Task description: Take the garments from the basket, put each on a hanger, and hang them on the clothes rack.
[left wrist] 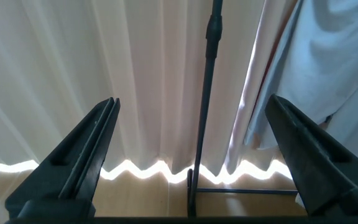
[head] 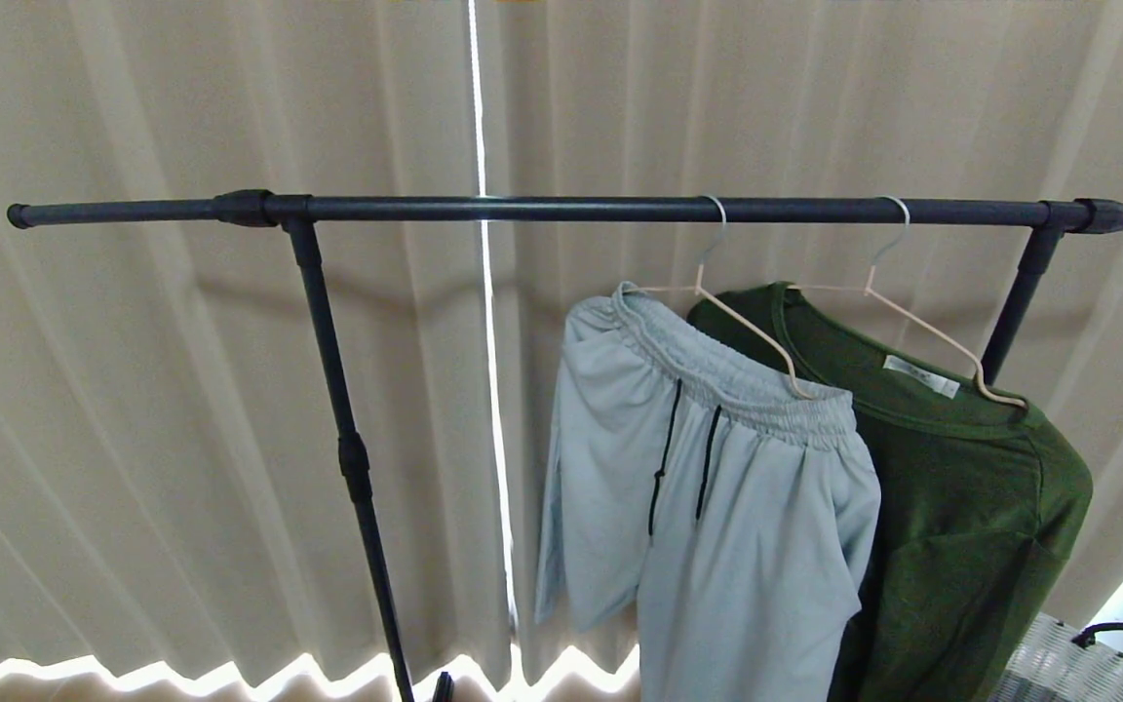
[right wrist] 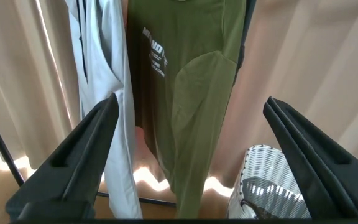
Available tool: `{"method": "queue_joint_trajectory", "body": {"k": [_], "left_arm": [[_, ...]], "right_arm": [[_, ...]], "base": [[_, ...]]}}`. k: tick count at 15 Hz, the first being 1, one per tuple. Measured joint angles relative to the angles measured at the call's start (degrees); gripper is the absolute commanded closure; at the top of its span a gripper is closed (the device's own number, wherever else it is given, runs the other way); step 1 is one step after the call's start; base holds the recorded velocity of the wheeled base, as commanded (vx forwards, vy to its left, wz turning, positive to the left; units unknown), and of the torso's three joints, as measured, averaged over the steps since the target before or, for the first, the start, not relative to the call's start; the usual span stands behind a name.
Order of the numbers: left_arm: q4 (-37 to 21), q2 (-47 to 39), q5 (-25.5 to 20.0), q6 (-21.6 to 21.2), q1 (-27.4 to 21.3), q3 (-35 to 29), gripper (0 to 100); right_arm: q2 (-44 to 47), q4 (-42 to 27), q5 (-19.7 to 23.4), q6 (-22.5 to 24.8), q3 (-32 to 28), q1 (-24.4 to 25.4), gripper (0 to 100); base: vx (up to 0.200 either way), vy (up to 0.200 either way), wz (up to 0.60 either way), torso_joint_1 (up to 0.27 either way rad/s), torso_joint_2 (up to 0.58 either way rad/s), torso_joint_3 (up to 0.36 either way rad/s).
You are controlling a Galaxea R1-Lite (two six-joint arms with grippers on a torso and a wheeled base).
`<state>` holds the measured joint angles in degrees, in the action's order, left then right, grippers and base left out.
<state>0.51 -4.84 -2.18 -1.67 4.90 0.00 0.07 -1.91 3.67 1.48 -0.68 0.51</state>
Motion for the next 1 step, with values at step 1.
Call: {"method": "queue_joint_trajectory", "body": {"k": [1], "left_arm": [[0.0, 0.0, 0.0, 0.0, 0.0, 0.0, 0]], "right_arm": [[0.0, 0.0, 0.0, 0.0, 0.0, 0.0, 0]], "base": [[0.0, 0.0, 0.0, 0.0, 0.0, 0.0]]}}
